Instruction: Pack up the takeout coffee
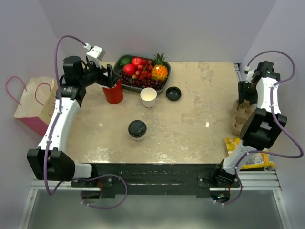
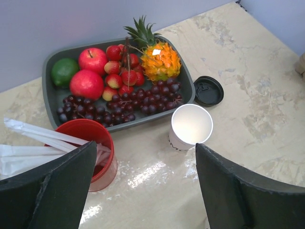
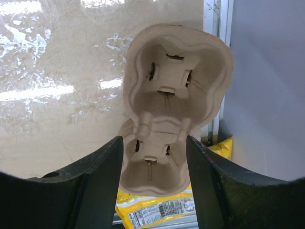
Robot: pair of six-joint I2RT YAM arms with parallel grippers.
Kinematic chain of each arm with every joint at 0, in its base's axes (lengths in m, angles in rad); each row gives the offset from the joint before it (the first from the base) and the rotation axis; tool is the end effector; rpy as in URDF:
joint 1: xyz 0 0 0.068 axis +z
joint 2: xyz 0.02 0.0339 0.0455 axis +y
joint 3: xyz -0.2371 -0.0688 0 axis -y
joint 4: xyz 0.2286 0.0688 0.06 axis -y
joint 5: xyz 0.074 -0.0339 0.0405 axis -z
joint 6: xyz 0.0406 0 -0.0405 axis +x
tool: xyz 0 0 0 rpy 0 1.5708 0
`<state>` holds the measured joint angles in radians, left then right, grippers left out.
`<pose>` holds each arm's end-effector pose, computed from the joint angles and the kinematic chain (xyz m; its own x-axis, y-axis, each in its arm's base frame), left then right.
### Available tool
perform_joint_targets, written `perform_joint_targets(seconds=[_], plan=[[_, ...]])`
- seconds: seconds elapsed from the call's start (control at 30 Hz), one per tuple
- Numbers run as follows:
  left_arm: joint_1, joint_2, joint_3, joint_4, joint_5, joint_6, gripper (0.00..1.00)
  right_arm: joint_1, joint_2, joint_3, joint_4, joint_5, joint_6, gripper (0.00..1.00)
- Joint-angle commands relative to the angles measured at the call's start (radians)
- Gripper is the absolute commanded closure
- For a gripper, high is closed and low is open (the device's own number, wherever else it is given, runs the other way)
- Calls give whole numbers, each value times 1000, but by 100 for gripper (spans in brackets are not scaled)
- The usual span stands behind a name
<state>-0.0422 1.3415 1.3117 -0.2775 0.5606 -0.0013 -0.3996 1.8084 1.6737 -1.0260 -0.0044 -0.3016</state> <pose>0.2985 -0.0342 0.3648 -0.3029 0.0117 -0.9529 0.5417 0.8248 -0.1621 0.3281 -0.1384 0.2676 -0.9218 0.0668 -0.3819 0.1190 0.9863 -0.1146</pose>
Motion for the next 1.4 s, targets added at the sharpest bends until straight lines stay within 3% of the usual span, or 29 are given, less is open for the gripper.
perform_joint_targets(seconds=[0.0, 0.3, 1.0, 1.1, 1.23, 1.37], plan=[[-7, 24, 98, -46, -21, 73, 11, 13, 0, 55, 15, 67, 53, 41], [-15, 25, 77, -22, -19, 35, 11, -10, 25, 1, 4, 89, 56, 52], [-24, 39, 55, -26, -22, 9, 11, -30, 103, -63, 12, 93, 70, 49], [-24, 41, 49, -22, -21, 9, 11, -31, 97, -65, 9, 81, 71, 57], [-24, 41, 38, -14, -16, 4, 11, -31, 66, -71, 4, 58, 75, 76], [-24, 42, 32, -9, -10, -23, 11, -30, 19, -77, 3, 63, 65, 76]])
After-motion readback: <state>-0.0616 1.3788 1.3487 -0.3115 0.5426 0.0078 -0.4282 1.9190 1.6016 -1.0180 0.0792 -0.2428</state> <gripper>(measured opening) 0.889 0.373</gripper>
